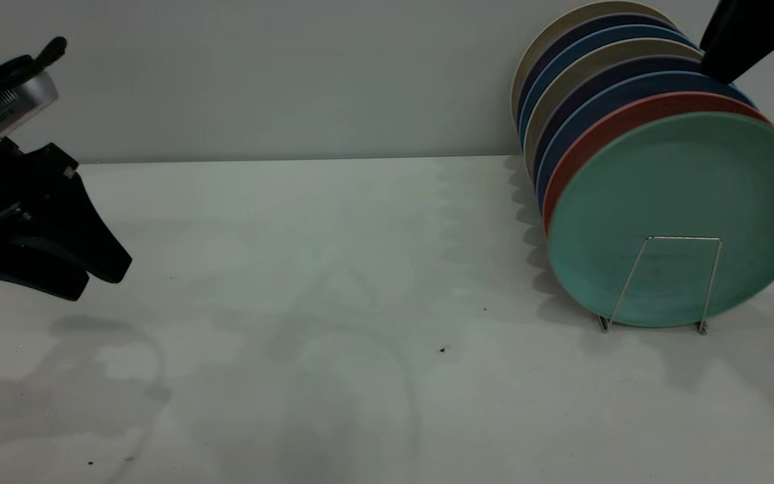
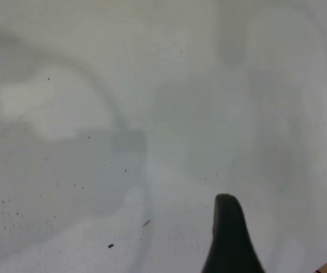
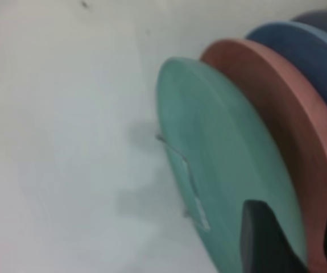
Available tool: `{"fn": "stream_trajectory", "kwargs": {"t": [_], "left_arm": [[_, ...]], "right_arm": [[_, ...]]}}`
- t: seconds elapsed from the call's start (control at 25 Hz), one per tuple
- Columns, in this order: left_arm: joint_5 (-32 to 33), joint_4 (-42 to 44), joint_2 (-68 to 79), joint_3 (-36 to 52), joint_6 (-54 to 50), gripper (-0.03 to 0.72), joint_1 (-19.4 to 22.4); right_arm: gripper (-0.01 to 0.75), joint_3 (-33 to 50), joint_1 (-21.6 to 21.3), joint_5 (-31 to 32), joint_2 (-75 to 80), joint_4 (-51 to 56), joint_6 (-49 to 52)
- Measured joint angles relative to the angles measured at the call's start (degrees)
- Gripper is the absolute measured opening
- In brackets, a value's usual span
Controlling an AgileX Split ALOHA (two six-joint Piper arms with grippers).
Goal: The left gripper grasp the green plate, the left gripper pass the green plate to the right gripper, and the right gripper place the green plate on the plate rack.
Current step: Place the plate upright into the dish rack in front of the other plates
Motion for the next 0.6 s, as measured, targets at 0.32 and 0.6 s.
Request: {"fn": "stream_trajectory", "kwargs": {"t": [0.32,0.6], "left_arm": [[-3.3,0.6,-0.1,0.0,-3.4,0.526,0.0],[-3.8,21.2,-3.8,-2.6,-21.0,0.526,0.0]], "right_arm": [[0.28,0.0,0.0,3.0,0.0,2.8,25.6],[0.28,0.0,0.0,5.4,-0.6,-2.0,55.3]]}}
